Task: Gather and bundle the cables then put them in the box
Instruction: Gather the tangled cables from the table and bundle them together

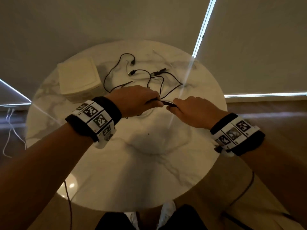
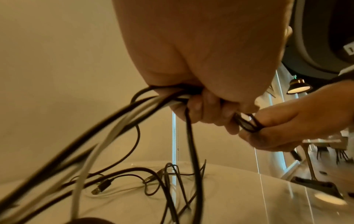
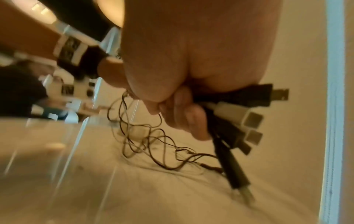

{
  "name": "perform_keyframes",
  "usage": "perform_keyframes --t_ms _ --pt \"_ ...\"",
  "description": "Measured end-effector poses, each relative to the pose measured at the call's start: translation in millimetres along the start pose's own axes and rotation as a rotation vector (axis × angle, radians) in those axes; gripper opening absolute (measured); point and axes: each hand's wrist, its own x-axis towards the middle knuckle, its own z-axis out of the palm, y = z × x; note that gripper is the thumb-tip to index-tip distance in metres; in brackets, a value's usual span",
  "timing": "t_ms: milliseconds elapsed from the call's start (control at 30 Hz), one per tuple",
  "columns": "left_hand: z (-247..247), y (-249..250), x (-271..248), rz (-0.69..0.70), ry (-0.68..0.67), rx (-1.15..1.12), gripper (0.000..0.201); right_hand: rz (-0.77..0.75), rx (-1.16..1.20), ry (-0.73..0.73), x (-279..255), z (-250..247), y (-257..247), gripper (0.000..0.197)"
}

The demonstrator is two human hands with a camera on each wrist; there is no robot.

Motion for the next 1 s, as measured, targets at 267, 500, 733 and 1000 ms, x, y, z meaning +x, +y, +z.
perform_keyframes --t_ms 267,500,733,1000 --pt "25.2 1.5 1.5 -0.003 0.284 0.138 0.042 -0.066 0.471 -0.148 19.1 8.5 21.6 0.057" --pt "23.7 30.6 -18.2 -0.073 0.386 0.209 0.044 0.001 0.893 -0.213 -17.0 9.9 6.5 0.049" --pt "31.9 75.1 -43.3 -0.156 0.309 0.140 0.043 0.095 0.184 0.400 -57.4 36.1 -19.8 0.051" --pt "54.1 96.2 -63.4 -0.171 0.402 -0.153 0.045 0.205 0.881 0.492 -64.1 25.3 -26.3 0.041"
